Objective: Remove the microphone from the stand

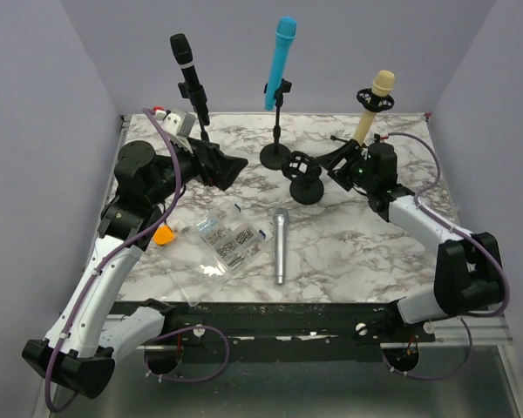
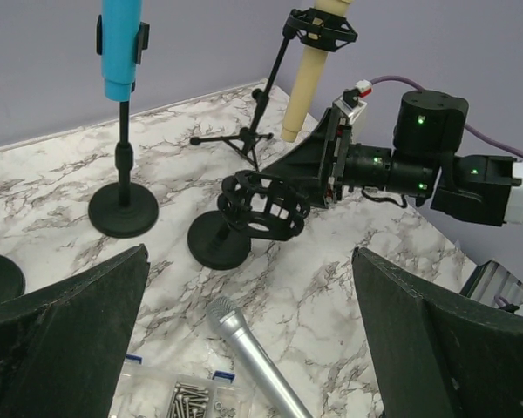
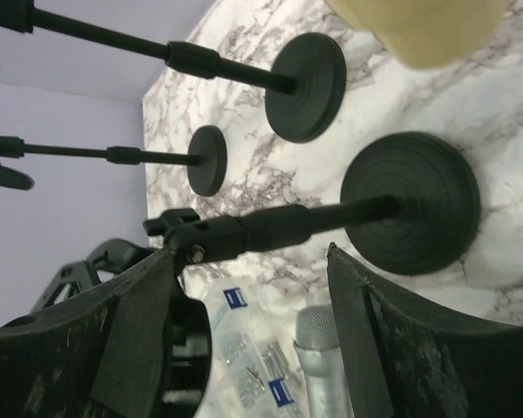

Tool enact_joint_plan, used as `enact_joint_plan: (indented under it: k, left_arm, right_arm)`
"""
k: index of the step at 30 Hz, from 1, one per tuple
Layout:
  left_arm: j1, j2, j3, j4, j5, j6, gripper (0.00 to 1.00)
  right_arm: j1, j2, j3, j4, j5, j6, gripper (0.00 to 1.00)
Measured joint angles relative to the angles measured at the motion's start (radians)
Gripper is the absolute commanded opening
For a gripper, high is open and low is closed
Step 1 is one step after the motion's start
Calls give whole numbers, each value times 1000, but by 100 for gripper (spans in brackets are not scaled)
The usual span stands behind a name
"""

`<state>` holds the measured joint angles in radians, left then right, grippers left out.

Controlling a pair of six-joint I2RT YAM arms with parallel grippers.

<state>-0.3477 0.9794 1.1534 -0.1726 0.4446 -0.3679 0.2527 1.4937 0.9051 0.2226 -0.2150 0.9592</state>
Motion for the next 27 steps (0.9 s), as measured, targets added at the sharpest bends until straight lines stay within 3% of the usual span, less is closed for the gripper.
enact_joint_plan:
  k: [13, 27]
  left_arm:
    - [0, 1, 0, 0, 3, -3, 99]
    - [0, 1, 0, 0, 7, -5, 99]
  right_arm:
    - [2, -134, 12, -260, 106, -106, 82]
    - [3, -297, 213, -476, 509, -412, 81]
